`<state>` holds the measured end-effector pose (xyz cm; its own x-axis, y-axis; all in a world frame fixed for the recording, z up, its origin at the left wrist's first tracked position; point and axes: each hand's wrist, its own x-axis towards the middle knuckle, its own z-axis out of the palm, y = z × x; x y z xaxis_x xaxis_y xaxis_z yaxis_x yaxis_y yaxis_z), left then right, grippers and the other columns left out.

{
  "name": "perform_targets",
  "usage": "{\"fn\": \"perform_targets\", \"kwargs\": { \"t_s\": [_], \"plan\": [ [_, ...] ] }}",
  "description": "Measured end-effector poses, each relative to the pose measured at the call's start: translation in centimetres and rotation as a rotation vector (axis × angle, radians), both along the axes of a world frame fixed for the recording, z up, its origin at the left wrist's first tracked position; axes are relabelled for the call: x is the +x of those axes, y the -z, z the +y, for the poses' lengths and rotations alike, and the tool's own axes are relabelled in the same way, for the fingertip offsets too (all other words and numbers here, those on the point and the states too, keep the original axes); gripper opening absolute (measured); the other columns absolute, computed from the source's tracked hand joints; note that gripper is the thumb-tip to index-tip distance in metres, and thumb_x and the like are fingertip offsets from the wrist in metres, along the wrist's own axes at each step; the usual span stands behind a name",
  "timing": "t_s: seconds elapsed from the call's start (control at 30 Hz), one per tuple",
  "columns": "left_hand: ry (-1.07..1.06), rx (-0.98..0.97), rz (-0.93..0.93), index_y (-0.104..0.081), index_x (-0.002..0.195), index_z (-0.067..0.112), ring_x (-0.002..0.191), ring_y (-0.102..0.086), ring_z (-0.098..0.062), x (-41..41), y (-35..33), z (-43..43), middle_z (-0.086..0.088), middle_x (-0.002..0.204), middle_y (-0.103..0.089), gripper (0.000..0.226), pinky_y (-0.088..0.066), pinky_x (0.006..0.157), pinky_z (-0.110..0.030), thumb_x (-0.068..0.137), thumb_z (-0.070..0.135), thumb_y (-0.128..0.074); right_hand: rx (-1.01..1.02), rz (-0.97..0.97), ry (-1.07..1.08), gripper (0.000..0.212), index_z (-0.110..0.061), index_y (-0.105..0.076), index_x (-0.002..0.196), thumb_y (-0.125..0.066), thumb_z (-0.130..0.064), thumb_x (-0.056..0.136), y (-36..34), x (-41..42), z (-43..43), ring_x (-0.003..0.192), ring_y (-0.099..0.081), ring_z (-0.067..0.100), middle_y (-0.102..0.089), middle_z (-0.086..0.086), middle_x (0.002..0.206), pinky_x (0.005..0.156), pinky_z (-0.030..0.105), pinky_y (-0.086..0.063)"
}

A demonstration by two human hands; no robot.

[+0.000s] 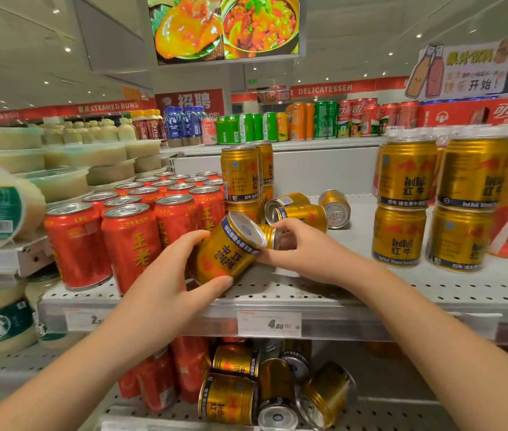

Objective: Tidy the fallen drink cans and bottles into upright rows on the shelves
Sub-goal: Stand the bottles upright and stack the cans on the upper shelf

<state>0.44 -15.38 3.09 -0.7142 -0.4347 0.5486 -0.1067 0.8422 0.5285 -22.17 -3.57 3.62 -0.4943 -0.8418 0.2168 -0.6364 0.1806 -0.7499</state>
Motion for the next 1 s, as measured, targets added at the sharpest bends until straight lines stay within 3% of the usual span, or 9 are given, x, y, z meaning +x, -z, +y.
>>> {"fn": "perform_targets", "kwargs": {
  "t_s": [0.13,0.27,0.33,0.4,0.53,0.63,0.8,0.9,1.0],
  "plan": [
    [-0.03,0.099,0.067,-0.056,0.118,0.046,0.099,-0.06,0.014,0.5,0.5,-0.1,0.038,0.109,-0.063,0.053,-0.041,0.073,-0.002,0.071,0.065,-0.072,-0.097,0.021,0.029,0.078,-0.038,-0.05,0.124,-0.076,-0.073,0.059,-0.2,0.7,1.2,0.095,-0.064,0.001,-0.064,-0.02,0.104,0.076,0.023,-0.054],
    [-0.059,0.14,0.104,-0.058,0.117,0.046,0.098,-0.062,0.005,0.5,0.6,0.2,0.024,0.108,-0.067,0.054,-0.046,0.08,-0.024,0.069,0.064,-0.074,-0.26,0.006,0.069,0.054,-0.046,-0.052,0.116,-0.08,-0.057,0.072,-0.3,1.1,3.0,0.09,-0.064,-0.008,-0.063,-0.033,0.098,0.065,0.01,-0.05],
    [-0.074,0.18,0.141,-0.059,0.114,0.046,0.096,-0.062,0.006,0.2,0.5,0.4,0.022,0.108,-0.066,0.051,-0.044,0.077,-0.018,0.068,0.059,-0.079,-0.32,0.022,0.078,0.045,-0.049,-0.051,0.108,-0.082,-0.048,0.076,-0.4,1.3,4.1,0.09,-0.057,-0.021,-0.055,-0.049,0.096,0.061,0.001,-0.043],
    [-0.069,0.223,0.163,-0.061,0.113,0.045,0.093,-0.063,0.006,-0.2,0.3,0.6,0.022,0.105,-0.067,0.047,-0.044,0.069,-0.007,0.072,0.049,-0.083,-0.35,0.028,0.109,0.044,-0.05,-0.051,0.107,-0.082,-0.046,0.077,-0.6,1.4,5.0,0.092,-0.054,-0.025,-0.059,-0.043,0.096,0.063,-0.003,-0.04],
    [-0.001,0.293,0.202,-0.063,0.116,0.043,0.084,-0.069,0.002,-1.2,-0.6,1.1,0.022,0.101,-0.07,0.05,-0.051,0.06,-0.012,0.072,0.041,-0.086,-0.312,0.141,0.18,0.06,-0.049,-0.049,0.127,-0.078,-0.054,0.075,-0.7,1.2,6.4,0.104,-0.056,-0.012,-0.055,-0.021,0.122,0.076,0.006,-0.044],
    [0.048,0.336,0.256,-0.061,0.119,0.046,0.082,-0.071,0.0,-2.0,-1.4,1.6,0.02,0.103,-0.07,0.058,-0.053,0.057,-0.016,0.067,0.047,-0.088,-0.294,0.23,0.205,0.069,-0.05,-0.043,0.135,-0.076,-0.055,0.075,-0.9,1.4,7.3,0.107,-0.052,-0.011,-0.047,-0.017,0.125,0.077,0.001,-0.04],
    [0.118,0.359,0.348,-0.049,0.126,0.057,0.103,-0.067,-0.002,-3.9,-3.3,2.3,0.02,0.116,-0.067,0.067,-0.057,0.089,-0.04,0.067,0.056,-0.083,-0.25,0.352,0.25,0.078,-0.046,-0.041,0.143,-0.067,-0.064,0.071,-1.6,1.9,8.1,0.098,-0.049,-0.011,-0.042,-0.023,0.119,0.072,0.003,-0.035],
    [0.174,0.342,0.403,-0.046,0.128,0.061,0.103,-0.064,0.006,-5.4,-4.4,2.9,0.03,0.111,-0.063,0.07,-0.058,0.086,-0.031,0.072,0.05,-0.087,-0.232,0.321,0.251,0.078,-0.041,-0.04,0.145,-0.072,-0.058,0.076,-1.7,1.5,8.3,0.099,-0.047,-0.016,-0.046,-0.025,0.121,0.072,0.001,-0.038],
    [0.207,0.334,0.447,-0.045,0.138,0.049,0.105,-0.065,0.004,-7.2,-5.4,3.4,0.018,0.118,-0.065,0.074,-0.059,0.083,-0.022,0.076,0.047,-0.085,-0.261,0.136,0.247,0.073,-0.038,-0.042,0.142,-0.076,-0.052,0.079,-1.4,0.6,8.3,0.101,-0.054,-0.008,-0.052,-0.025,0.117,0.077,0.009,-0.044]
  ]
}}
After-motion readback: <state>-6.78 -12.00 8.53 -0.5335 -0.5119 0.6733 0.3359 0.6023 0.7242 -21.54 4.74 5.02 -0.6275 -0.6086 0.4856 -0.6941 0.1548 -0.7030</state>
